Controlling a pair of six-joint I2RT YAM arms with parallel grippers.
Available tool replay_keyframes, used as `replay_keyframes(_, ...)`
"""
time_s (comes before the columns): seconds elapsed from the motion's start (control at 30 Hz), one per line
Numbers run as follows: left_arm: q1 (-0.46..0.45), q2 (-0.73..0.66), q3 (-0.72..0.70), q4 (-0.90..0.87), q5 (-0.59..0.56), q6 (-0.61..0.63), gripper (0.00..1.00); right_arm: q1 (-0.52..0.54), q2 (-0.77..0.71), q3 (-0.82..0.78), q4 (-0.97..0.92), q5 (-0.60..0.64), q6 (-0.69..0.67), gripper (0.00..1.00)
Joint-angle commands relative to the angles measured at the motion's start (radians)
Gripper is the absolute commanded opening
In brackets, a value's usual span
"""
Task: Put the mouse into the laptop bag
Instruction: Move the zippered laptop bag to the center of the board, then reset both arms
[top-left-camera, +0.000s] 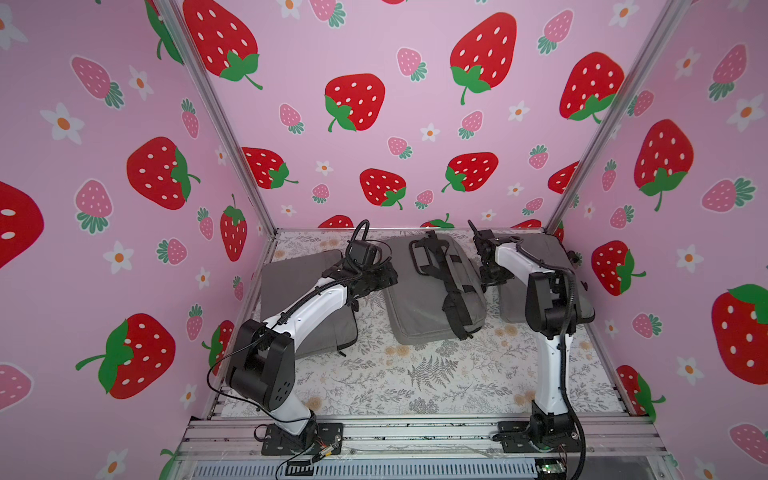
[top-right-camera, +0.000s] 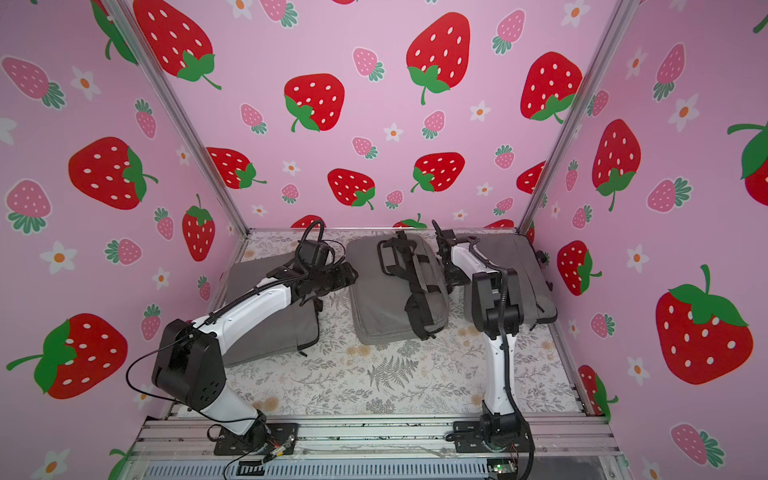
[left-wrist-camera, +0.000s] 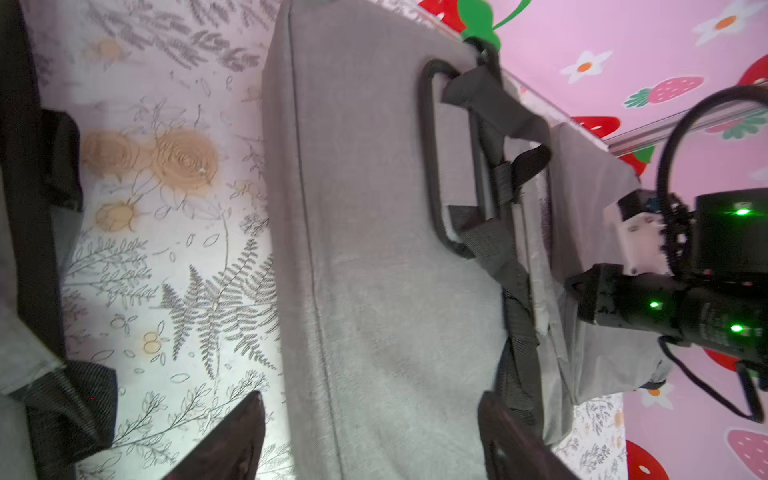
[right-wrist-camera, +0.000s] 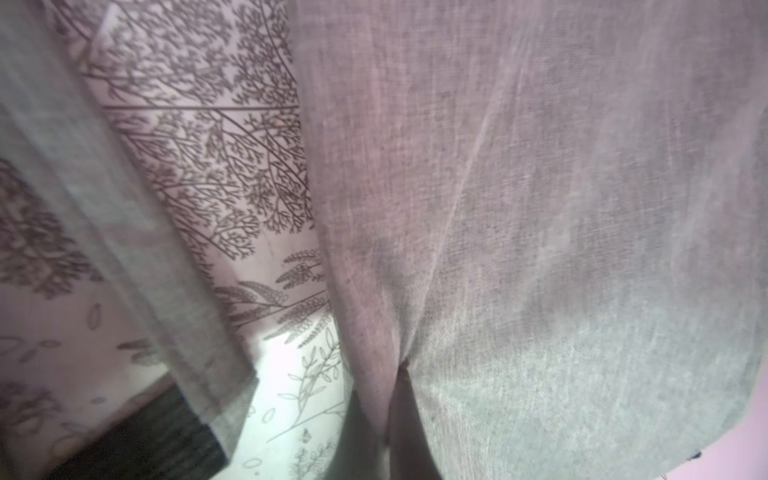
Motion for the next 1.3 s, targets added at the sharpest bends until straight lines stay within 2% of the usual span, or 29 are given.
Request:
replay_keyframes(0.0, 0.008, -0.02, -0.022, -0.03, 0.007, -0.016, 0.81, 0.074, -0.004, -0.021, 0.039, -0.205, 0.038, 0.0)
replay_keyframes(0.1, 0.009, -0.028, -0.038, -0.031, 0.007, -0.015, 0.81, 0.089, -0.05, -0.054, 0.072, -0.292, 0.065, 0.0)
replay_keyframes(0.23, 0.01, -0.043, -0.058, -0.033, 0.007, -0.017, 0.81, 0.126, -0.086, -0.061, 0.064, -0.285, 0.068, 0.0)
replay_keyframes(0.3, 0.009, -0.055, -0.065, -0.032, 0.007, -0.019, 0.81, 0.126, -0.12, -0.096, 0.085, -0.322, 0.084, 0.0)
replay_keyframes(0.37, 0.01, -0.066, -0.072, -0.033, 0.004, -0.02, 0.82, 0.126, -0.153, -0.116, 0.09, -0.333, 0.104, 0.3)
replay_keyframes(0.4, 0.009, -0.07, -0.073, -0.039, 0.002, -0.02, 0.83, 0.126, -0.172, -0.116, 0.082, -0.323, 0.108, 0.4)
replay_keyframes(0.47, 0.01, -0.081, -0.074, -0.05, 0.005, -0.015, 0.84, 0.126, -0.226, -0.131, 0.059, -0.303, 0.116, 0.51)
replay_keyframes(0.53, 0.008, -0.1, -0.082, -0.058, 0.007, -0.009, 0.99, 0.126, -0.317, -0.165, 0.059, -0.275, 0.118, 0.64)
replay_keyframes(0.57, 0.006, -0.114, -0.09, -0.057, 0.006, -0.003, 0.99, 0.127, -0.369, -0.191, 0.07, -0.27, 0.118, 0.97)
replay_keyframes(0.7, -0.007, -0.225, -0.16, -0.027, -0.021, 0.041, 0.99, 0.132, -0.669, -0.418, 0.27, -0.28, 0.091, 0.99)
replay_keyframes(0.77, -0.016, -0.295, -0.196, -0.024, -0.1, 0.077, 0.99, 0.132, -0.845, -0.578, 0.428, -0.266, 0.053, 0.99)
replay_keyframes(0.83, -0.017, -0.371, -0.24, -0.005, -0.196, 0.109, 0.99, 0.131, -1.005, -0.702, 0.531, -0.202, 0.032, 0.99)
replay_keyframes(0.93, -0.018, -0.462, -0.333, 0.094, -0.338, 0.135, 0.99, 0.13, -1.2, -0.83, 0.632, -0.143, -0.034, 0.99)
replay_keyframes(1.03, -0.002, -0.479, -0.386, 0.153, -0.444, 0.149, 0.99, 0.126, -1.349, -0.917, 0.671, -0.062, -0.115, 0.99)
replay_keyframes(1.13, 0.006, -0.419, -0.393, 0.197, -0.563, 0.309, 0.99, 0.068, -1.377, -1.018, 0.756, -0.024, -0.122, 0.99)
replay_keyframes(1.17, 0.006, -0.386, -0.383, 0.181, -0.638, 0.33, 0.99, 0.03, -1.361, -1.061, 0.799, -0.04, -0.104, 0.99)
replay_keyframes(1.23, 0.012, -0.313, -0.342, 0.106, -0.802, 0.279, 0.99, -0.04, -1.274, -1.113, 0.834, -0.08, -0.077, 0.99)
replay_keyframes(1.27, 0.015, -0.288, -0.339, 0.117, -0.858, 0.306, 0.99, -0.06, -1.221, -1.121, 0.828, -0.073, -0.084, 0.99)
